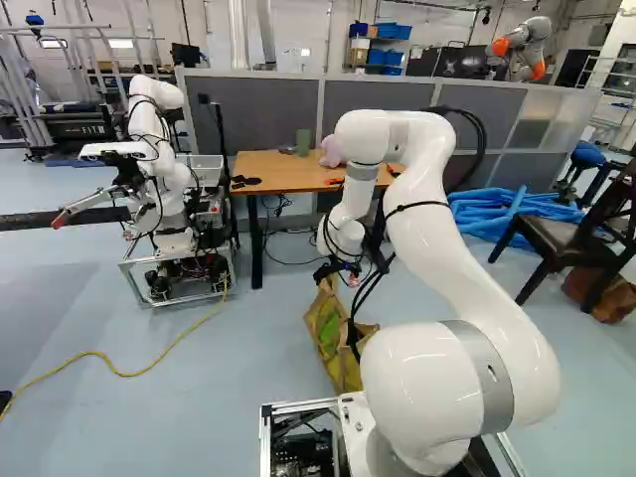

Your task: Pick up the bag on the ground and place it on the table

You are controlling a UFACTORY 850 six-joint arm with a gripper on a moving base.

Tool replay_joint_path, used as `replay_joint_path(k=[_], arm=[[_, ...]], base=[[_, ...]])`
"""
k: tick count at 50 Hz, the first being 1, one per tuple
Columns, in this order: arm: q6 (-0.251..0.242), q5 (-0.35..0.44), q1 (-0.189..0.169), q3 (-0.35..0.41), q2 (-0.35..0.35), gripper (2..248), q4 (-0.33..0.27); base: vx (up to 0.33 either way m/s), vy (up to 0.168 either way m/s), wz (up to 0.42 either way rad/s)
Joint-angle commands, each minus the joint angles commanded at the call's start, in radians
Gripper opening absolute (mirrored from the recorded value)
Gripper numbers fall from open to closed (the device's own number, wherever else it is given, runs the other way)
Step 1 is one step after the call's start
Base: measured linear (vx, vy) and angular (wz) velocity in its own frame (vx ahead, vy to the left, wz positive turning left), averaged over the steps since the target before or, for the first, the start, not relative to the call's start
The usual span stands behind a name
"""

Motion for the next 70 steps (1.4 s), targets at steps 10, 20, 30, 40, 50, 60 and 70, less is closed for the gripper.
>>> replay_joint_path(k=[10,20,30,40,50,60,70], arm=[[0.0,-0.008,-0.006,-0.034,-0.04,247,-0.038],[0.0,-0.01,-0.009,-0.068,-0.081,247,-0.065],[0.0,-0.01,-0.009,-0.097,-0.118,247,-0.086],[0.0,-0.01,-0.009,-0.127,-0.155,247,-0.102],[-0.038,-0.01,-0.009,-0.156,-0.192,247,-0.115],[-0.051,-0.01,-0.009,-0.187,-0.229,247,-0.127],[-0.052,-0.01,-0.009,-0.218,-0.267,247,-0.139]], base=[[0.0,0.0,0.0],[0.0,0.0,0.0],[0.0,0.0,0.0],[0.0,0.0,0.0],[0.0,0.0,0.0],[0.0,0.0,0.0],[0.0,0.0,0.0]])
